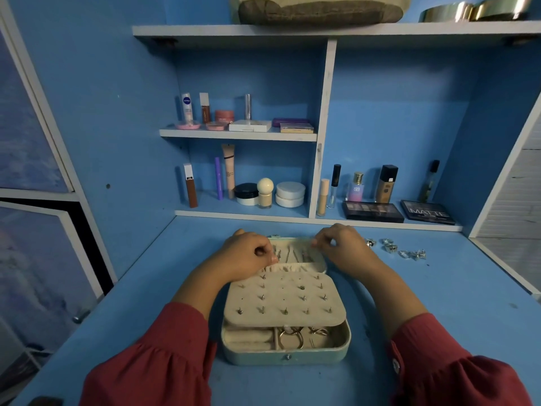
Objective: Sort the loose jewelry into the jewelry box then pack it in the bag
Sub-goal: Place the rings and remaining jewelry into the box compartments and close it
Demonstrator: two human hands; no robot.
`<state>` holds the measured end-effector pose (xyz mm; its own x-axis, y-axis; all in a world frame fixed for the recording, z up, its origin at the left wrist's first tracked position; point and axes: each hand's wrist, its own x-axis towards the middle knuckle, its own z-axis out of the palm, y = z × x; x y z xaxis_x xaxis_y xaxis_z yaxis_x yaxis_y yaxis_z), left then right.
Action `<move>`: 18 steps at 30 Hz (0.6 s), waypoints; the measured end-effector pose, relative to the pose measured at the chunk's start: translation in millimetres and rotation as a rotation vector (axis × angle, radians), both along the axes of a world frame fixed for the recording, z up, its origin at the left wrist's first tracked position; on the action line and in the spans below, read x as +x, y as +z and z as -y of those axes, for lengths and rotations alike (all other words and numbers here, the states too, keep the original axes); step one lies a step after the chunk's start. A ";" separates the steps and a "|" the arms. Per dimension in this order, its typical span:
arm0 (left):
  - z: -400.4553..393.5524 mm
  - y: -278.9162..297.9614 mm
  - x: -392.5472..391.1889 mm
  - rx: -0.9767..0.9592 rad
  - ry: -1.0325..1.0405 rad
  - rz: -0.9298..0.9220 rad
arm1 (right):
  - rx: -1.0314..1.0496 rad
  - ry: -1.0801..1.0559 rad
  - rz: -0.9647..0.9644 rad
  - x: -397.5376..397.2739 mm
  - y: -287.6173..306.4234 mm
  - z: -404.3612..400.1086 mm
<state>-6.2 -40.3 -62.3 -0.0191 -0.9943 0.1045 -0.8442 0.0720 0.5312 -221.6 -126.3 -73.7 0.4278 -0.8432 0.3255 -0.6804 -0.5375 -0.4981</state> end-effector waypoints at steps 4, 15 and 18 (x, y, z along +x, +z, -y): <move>0.8 -2.2 1.4 -0.070 0.028 -0.066 | -0.127 -0.335 -0.417 -12.2 -4.7 9.0; 4.8 -5.3 4.1 -0.110 0.037 -0.121 | -0.146 -0.357 -0.454 -12.0 -6.3 18.1; 6.4 -5.0 3.6 -0.117 0.026 -0.164 | -0.106 -0.327 -0.349 -11.2 -4.9 16.9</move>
<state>-2.6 -46.6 -67.3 0.0331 -0.9752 0.2187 -0.7493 0.1206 0.6512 -232.8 -143.2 -78.7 0.2452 -0.9215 0.3013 -0.9386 -0.3035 -0.1643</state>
